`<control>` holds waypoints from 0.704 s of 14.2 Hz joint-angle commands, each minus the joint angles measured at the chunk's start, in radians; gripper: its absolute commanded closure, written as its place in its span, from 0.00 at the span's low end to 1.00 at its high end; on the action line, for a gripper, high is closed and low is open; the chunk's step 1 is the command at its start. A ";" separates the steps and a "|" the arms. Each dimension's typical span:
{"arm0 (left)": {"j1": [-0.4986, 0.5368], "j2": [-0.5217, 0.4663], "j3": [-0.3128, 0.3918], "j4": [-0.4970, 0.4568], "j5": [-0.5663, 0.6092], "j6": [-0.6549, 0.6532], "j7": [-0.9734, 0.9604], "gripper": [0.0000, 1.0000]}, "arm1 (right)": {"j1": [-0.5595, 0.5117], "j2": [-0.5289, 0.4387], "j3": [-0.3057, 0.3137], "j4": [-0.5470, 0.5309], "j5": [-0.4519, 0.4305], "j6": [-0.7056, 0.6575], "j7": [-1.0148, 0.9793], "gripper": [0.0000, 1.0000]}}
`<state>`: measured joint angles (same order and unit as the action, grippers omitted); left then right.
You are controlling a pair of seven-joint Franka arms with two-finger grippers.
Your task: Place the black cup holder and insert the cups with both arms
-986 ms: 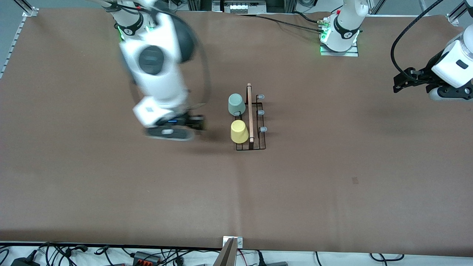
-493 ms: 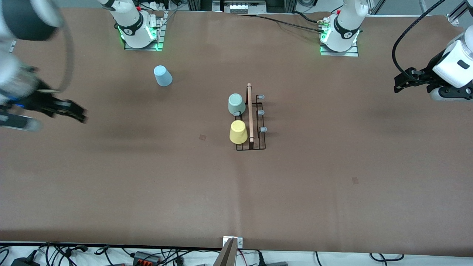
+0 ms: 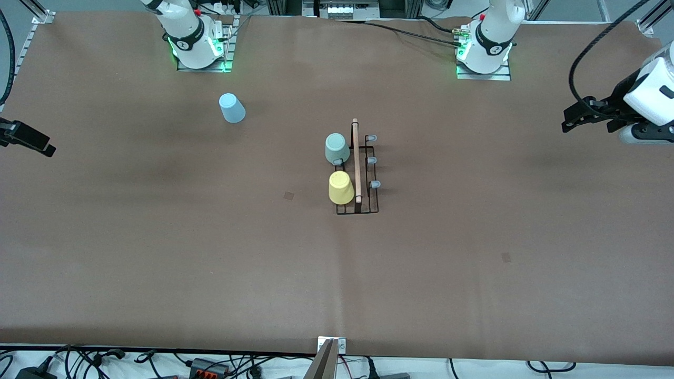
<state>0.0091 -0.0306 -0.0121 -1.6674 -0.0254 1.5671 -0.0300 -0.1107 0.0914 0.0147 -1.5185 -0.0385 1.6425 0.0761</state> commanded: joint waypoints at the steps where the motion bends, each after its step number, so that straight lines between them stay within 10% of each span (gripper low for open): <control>1: 0.008 -0.005 -0.005 0.002 -0.027 0.001 -0.002 0.00 | 0.068 0.022 -0.047 0.027 -0.011 -0.035 -0.042 0.00; 10: 0.008 -0.070 -0.026 -0.083 -0.011 0.085 -0.001 0.00 | 0.078 -0.015 -0.047 -0.031 -0.011 -0.030 -0.061 0.00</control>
<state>0.0110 -0.0418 -0.0298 -1.6859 -0.0284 1.6142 -0.0300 -0.0453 0.1061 -0.0179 -1.5226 -0.0418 1.6215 0.0354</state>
